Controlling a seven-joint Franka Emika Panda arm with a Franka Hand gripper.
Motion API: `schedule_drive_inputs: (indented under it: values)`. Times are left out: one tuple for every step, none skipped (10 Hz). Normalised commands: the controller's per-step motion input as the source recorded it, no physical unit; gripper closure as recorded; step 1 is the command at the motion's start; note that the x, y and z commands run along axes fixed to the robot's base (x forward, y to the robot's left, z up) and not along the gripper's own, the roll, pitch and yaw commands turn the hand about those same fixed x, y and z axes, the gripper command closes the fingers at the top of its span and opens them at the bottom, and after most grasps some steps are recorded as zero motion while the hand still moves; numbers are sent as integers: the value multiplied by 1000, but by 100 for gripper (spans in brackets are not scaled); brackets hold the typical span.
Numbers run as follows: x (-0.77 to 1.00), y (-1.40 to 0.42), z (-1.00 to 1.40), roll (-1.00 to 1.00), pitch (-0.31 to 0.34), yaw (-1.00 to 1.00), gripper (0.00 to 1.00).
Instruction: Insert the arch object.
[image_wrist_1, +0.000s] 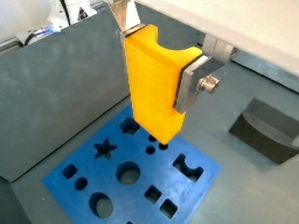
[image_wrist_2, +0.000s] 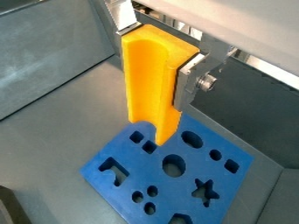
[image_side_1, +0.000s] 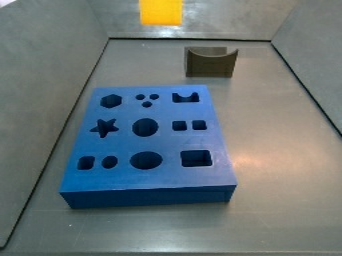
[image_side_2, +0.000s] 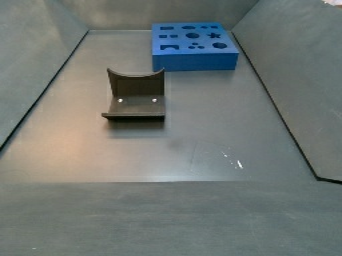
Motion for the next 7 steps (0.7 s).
schedule_drive_inputs:
  values:
    - [160,731,-1000,0,-17,269,100]
    - [251,586,-1000,0,-13,231,100]
    - [237,306,-1000,-1,-21,46,100]
    - [231,0,-1000,0,-36,0,100]
    - [200,-74,-771,67,0,-103,100]
    - [203,-100,-680,94,0,-123,100]
    - [194,-83,-691,114,0,-77,100]
